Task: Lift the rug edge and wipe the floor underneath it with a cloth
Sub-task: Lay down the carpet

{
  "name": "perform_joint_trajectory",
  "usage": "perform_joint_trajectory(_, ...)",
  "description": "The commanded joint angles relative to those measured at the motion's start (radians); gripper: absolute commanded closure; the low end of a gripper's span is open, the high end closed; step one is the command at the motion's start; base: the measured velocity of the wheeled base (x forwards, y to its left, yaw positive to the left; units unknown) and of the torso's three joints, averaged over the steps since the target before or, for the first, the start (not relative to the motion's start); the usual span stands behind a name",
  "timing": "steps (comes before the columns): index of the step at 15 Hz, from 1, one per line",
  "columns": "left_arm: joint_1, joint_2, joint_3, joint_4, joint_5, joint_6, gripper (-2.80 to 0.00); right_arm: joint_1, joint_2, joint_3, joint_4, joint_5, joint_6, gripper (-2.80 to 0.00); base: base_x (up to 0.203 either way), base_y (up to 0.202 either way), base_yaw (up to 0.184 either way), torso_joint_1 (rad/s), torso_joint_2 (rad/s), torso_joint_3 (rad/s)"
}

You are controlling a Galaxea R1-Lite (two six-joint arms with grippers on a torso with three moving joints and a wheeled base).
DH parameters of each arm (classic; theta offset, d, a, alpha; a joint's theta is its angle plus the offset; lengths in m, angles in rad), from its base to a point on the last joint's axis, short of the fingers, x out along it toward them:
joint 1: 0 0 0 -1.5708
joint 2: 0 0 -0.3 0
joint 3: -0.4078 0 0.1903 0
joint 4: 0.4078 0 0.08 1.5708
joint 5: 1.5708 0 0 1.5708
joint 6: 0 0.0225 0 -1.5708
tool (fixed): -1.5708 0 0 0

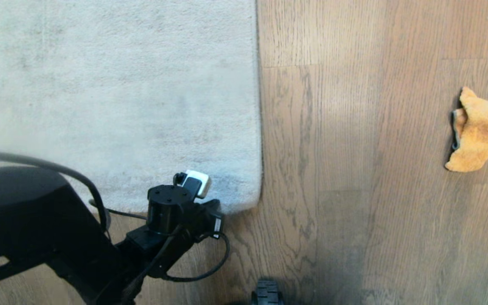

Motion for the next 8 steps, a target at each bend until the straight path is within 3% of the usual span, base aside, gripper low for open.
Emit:
perform_joint_trajectory(1,-0.003,0.077,-0.031,-0.076,-0.007,0.012,0.00,0.000,0.002,0.000,-0.001,0.001,0.000,0.00,0.000,0.000,0.000,0.000,0.00,0.000)
perform_joint_trajectory(4,-0.010,0.103,-0.047,-0.165,-0.010,0.012,0.00,0.000,0.002,0.000,-0.001,0.001,0.000,0.00,0.000,0.000,0.000,0.000,0.00,0.000)
perform_joint_trajectory(8,-0.043,0.123,-0.089,-0.181,-0.012,-0.007,0.00,-0.001,0.002,0.000,-0.001,0.001,0.000,0.00,0.000,0.000,0.000,0.000,0.00,0.000)
